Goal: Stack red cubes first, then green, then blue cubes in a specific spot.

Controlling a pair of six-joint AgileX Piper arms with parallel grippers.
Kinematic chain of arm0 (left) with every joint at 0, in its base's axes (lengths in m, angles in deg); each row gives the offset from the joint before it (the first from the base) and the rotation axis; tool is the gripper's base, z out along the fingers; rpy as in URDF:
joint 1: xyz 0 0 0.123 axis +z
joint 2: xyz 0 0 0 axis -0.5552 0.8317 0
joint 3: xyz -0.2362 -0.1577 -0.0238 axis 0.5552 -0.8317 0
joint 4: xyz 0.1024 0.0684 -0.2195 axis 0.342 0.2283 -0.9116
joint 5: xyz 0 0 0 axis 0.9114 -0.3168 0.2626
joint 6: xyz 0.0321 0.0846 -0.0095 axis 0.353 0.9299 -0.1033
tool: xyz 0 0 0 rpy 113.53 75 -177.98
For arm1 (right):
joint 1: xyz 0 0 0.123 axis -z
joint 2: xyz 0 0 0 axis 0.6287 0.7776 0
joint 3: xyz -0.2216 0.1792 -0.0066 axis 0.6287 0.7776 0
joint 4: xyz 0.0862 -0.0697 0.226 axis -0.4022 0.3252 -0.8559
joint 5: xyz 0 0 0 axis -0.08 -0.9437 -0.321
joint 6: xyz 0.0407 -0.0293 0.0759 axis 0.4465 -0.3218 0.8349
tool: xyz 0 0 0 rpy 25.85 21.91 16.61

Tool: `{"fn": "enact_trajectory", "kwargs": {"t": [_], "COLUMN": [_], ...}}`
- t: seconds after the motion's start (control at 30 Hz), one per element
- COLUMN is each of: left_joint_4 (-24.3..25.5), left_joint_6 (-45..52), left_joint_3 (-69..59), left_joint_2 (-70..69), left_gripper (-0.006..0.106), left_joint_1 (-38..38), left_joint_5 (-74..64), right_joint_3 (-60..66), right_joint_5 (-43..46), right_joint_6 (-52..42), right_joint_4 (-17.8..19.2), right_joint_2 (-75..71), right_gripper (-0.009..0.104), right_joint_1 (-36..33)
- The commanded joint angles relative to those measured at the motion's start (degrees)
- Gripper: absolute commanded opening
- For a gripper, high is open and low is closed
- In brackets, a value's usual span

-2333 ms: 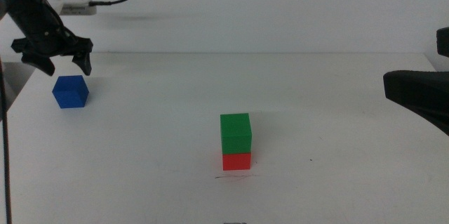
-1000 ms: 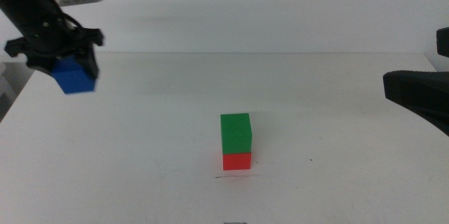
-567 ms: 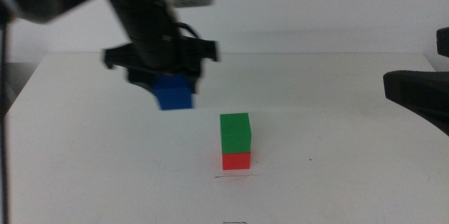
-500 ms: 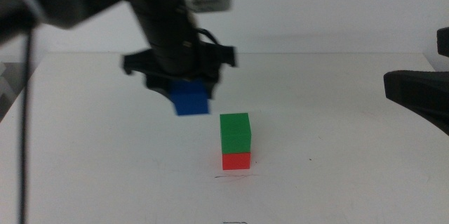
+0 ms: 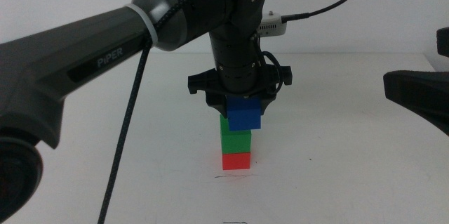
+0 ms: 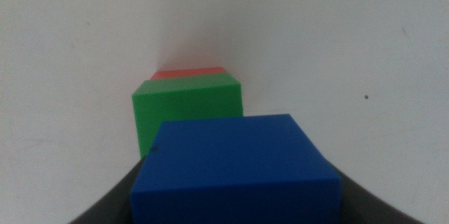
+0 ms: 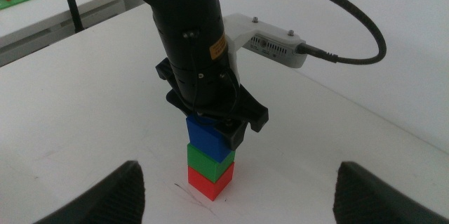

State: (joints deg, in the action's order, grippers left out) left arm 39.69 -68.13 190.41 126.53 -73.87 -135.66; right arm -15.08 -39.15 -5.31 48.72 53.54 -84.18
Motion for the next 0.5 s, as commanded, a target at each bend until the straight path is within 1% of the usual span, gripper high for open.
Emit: {"fn": "enact_trajectory", "kwargs": {"t": [0.0,0.27,0.47], "left_joint_4": [-0.33,0.56,2.58], "left_joint_6": [-1.55,-1.54,-1.6], "left_joint_3": [2.06,2.01,1.97], "left_joint_2": [-2.72,-1.96,-1.96], "left_gripper": [-0.002,-0.002,-0.002], "left_joint_1": [-0.25,0.21,0.21], "left_joint_5": [-4.35,-4.35,-4.35], "right_joint_3": [-1.53,-1.53,-1.53], "right_joint_5": [3.94,3.94,3.94], "right_joint_6": [-0.69,-0.69,-0.69], "right_joint_4": [1.36,1.36,1.36], "right_joint_2": [-0.18,-0.18,-0.18], "right_gripper": [0.084,0.084,0.084], "right_joint_1": [0.4,0.4,0.4]}}
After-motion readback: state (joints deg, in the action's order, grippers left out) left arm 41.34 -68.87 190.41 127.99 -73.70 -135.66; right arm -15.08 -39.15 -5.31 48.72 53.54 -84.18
